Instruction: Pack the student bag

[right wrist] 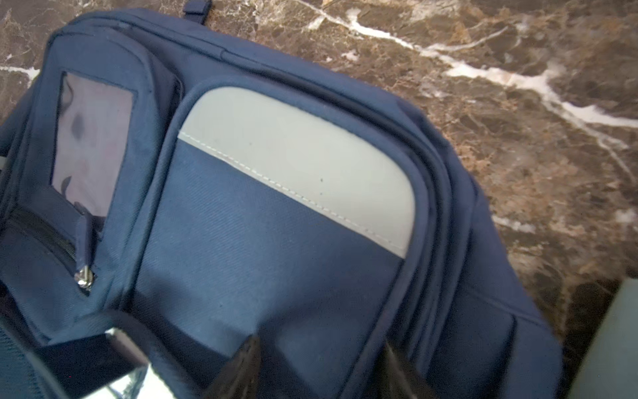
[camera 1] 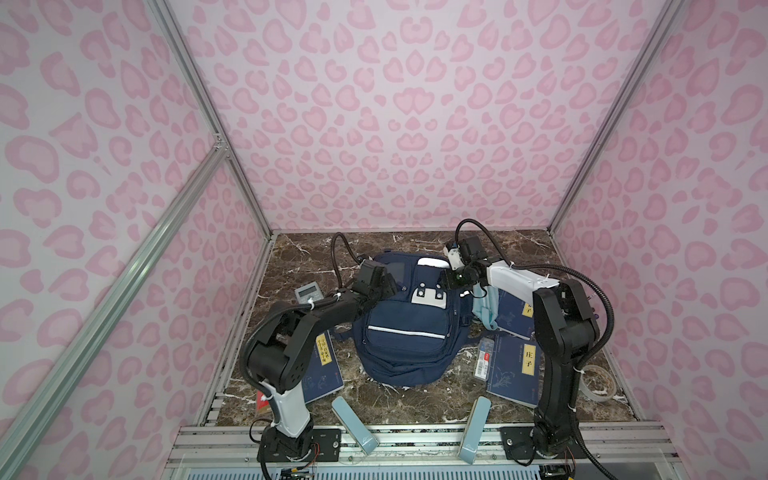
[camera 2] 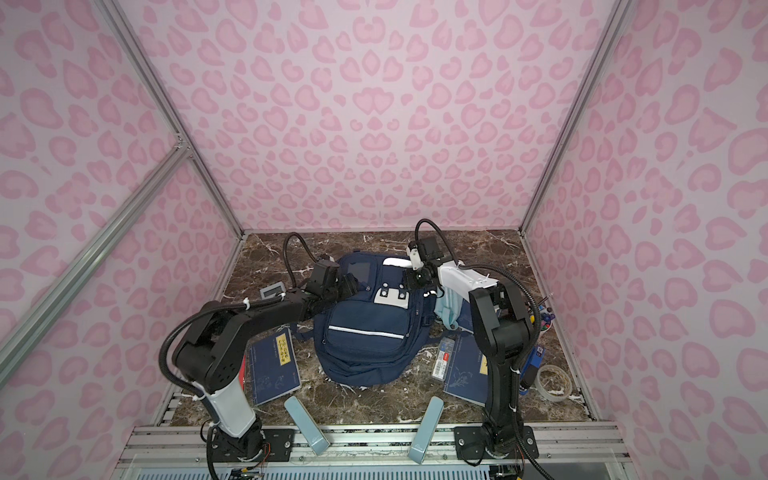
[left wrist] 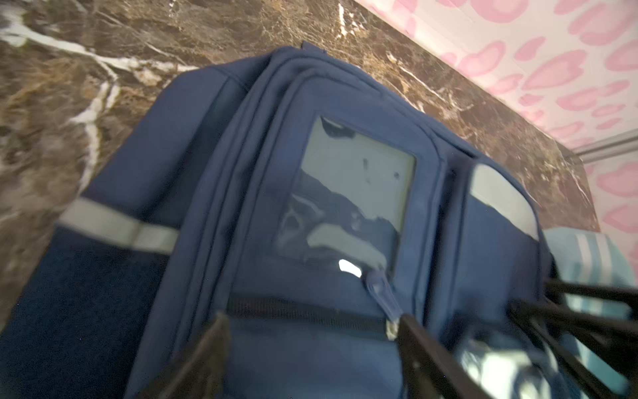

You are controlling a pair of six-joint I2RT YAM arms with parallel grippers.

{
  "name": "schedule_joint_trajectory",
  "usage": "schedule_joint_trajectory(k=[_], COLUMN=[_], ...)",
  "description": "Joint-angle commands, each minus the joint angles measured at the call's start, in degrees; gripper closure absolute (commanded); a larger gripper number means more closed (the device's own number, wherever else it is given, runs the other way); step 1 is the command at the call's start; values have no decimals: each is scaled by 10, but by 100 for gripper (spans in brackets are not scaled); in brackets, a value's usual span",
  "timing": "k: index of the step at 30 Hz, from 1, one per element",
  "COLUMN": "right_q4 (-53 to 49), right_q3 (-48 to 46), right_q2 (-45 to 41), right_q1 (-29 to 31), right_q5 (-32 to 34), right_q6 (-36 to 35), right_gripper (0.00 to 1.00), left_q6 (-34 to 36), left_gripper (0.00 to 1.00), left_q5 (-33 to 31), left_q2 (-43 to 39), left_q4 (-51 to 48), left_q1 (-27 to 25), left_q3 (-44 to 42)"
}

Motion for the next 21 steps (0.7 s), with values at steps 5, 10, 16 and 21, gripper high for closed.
schedule_joint_trajectory(k=[5, 10, 16, 21], right_q4=[-35, -36, -38, -39], right_q3=[4, 2, -5, -6], right_q2=[28, 33, 30, 29], right_q1=[-5, -3, -5, -9], right_q5=[20, 4, 0, -14], right_q6=[21, 21, 17, 21], right_gripper=[40, 32, 42, 49], left_q6=[-25, -59, -39, -13], left_gripper=[1, 2, 46, 62], left_q5=[15, 7, -19, -34], left_q2=[-161, -153, -73, -19], left_q4=[-43, 19, 34, 14], left_q1=[-34, -63, -53, -29], left_q3=[-165, -230, -175, -95])
